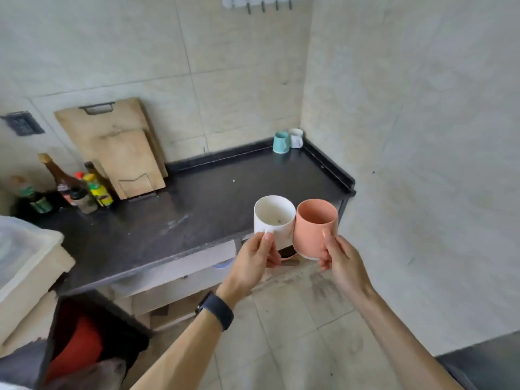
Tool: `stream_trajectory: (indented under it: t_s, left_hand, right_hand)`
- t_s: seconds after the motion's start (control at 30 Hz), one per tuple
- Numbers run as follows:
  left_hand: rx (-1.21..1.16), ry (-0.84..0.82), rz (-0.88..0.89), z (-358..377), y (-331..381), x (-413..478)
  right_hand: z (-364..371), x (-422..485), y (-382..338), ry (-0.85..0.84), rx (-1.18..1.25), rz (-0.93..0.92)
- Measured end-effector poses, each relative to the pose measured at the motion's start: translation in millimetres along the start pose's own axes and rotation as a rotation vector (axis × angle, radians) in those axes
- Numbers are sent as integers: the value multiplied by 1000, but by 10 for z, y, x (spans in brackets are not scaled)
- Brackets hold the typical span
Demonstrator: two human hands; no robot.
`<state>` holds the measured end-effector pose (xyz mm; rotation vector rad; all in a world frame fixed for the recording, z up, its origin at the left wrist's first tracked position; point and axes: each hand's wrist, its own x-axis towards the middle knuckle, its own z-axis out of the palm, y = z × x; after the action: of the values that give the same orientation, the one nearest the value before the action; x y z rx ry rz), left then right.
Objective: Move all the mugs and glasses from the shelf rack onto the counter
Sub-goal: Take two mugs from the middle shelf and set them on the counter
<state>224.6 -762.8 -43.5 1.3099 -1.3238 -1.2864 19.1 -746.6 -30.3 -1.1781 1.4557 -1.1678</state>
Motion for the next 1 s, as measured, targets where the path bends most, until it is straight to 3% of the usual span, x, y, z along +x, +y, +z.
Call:
stream_trajectory:
  t_s: [0.33, 0.7, 1.0]
  left_hand:
    - [30, -125, -6, 521, 262, 1904]
    - [10, 39, -176, 1165, 205, 3868]
    - [-43, 125, -352, 1220, -321, 5140]
  right_hand:
    - [-472, 1776, 9, 109, -26, 34]
    - [-904, 3982, 341, -74, -92, 125]
    - [-645, 5459, 902, -137, -278, 276]
